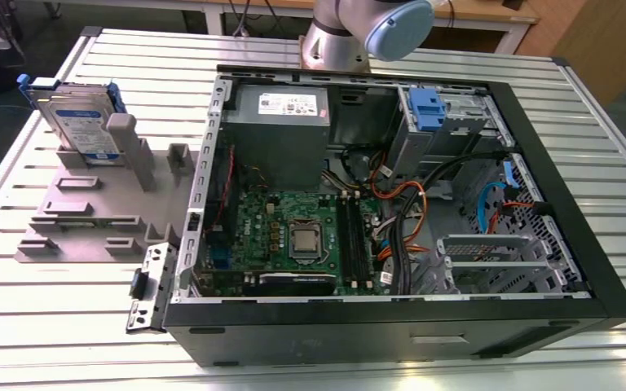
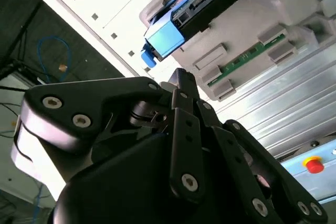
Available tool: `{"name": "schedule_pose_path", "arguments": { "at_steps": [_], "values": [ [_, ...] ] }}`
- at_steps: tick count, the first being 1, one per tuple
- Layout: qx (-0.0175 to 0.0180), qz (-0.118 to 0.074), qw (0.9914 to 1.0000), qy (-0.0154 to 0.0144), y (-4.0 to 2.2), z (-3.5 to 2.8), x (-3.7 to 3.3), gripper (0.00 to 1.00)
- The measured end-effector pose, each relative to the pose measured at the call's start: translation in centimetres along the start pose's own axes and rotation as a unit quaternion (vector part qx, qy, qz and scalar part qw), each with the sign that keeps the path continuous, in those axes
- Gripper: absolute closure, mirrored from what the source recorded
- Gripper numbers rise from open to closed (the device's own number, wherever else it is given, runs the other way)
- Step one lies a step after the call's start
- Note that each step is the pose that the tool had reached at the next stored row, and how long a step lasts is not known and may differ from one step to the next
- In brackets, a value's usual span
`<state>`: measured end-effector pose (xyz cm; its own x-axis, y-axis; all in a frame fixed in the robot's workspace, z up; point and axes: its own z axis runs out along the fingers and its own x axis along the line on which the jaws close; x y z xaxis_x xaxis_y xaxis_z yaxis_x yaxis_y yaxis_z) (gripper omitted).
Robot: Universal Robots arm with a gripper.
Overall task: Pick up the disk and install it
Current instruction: 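Pick up the disk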
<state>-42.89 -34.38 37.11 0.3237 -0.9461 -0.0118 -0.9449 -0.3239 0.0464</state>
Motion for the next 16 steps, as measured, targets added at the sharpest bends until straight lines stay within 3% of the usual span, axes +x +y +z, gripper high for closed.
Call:
{"name": "schedule_pose_path", "arguments": {
  "at_steps": [4, 5, 8, 11, 14, 16],
  "values": [
    [0.0005, 0.036, 0.99936, -0.0017, 0.0, 0.0, 0.0, 0.89],
    [0.0008, 0.068, 0.99766, -0.0032, 0.0, 0.01, 0.0, 0.89],
    [0.0011, 0.096, 0.99537, -0.0045, 0.0, 0.02, 0.0, 0.89],
    [0.0014, 0.123, 0.99241, -0.0057, 0.0, 0.03, 0.0, 0.89],
    [0.0018, 0.149, 0.98875, -0.007, 0.0, 0.05, 0.0, 0.89],
    [0.002, 0.168, 0.98575, -0.0078, 0.0, 0.07, 0.0, 0.89]
  ]
}}
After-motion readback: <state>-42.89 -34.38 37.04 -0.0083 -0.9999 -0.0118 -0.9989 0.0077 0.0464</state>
